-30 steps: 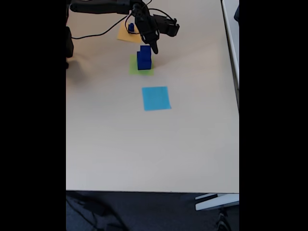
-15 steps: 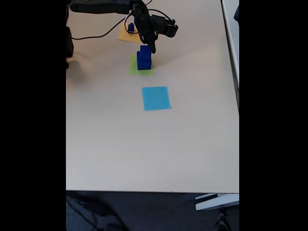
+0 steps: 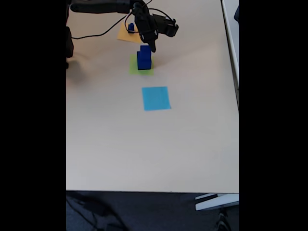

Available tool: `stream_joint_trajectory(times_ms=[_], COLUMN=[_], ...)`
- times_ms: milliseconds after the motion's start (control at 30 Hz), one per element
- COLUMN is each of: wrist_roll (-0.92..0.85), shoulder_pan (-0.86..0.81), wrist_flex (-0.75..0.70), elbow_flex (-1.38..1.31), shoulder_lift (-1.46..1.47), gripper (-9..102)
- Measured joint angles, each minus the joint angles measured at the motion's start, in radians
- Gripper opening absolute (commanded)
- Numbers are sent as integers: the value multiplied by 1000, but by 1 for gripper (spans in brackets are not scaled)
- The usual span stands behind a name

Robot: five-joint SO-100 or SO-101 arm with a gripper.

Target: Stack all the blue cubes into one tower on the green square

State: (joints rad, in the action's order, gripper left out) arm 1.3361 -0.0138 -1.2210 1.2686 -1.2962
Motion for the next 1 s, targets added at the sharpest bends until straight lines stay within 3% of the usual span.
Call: stream_joint_trajectory(times_ms=[1000], wrist_roll=[14], shoulder_pan=[20], wrist_flex=[-28], elbow_flex=[0], shoulder_lift=[0], gripper=[10])
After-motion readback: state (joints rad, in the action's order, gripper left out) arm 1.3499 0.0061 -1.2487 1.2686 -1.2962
